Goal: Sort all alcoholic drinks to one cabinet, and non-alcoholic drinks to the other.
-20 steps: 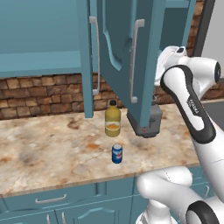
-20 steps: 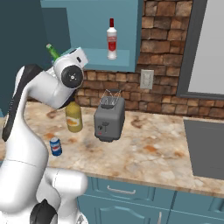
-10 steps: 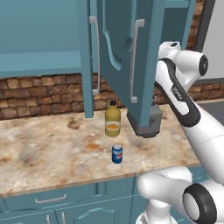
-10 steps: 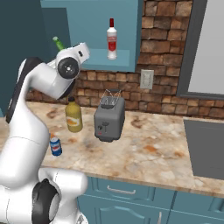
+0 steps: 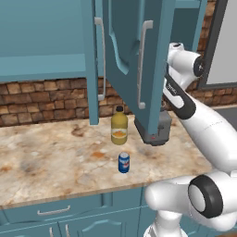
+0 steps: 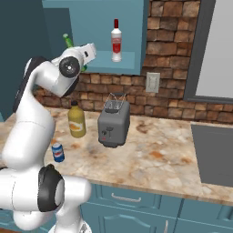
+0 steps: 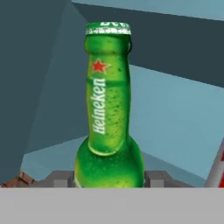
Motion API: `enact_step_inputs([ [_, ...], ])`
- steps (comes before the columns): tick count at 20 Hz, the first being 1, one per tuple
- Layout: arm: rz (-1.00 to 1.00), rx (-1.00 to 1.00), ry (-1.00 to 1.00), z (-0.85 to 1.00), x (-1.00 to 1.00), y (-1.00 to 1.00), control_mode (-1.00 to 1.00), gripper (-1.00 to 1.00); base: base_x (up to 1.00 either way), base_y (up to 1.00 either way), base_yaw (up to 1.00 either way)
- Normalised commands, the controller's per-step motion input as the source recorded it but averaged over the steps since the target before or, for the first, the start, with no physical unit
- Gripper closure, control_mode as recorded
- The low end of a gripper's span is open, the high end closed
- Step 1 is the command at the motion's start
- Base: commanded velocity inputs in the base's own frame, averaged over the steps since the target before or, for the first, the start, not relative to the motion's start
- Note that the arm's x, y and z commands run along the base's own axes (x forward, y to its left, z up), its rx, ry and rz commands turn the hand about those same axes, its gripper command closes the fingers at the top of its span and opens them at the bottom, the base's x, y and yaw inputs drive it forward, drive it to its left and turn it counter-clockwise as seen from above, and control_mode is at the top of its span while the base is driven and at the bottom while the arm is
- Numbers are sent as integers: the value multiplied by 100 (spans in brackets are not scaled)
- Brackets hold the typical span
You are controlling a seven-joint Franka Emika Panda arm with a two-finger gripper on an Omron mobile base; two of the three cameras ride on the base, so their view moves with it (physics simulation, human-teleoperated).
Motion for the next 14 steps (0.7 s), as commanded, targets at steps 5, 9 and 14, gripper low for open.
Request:
enact_step_inputs([
  [5,-12,10,7,3,55,0,-100,100,0,0,0],
  [9,-11,7,8,0,58,0,-100,100,0,0,0],
  [14,-9,8,6,0,49,0,-100,100,0,0,0],
])
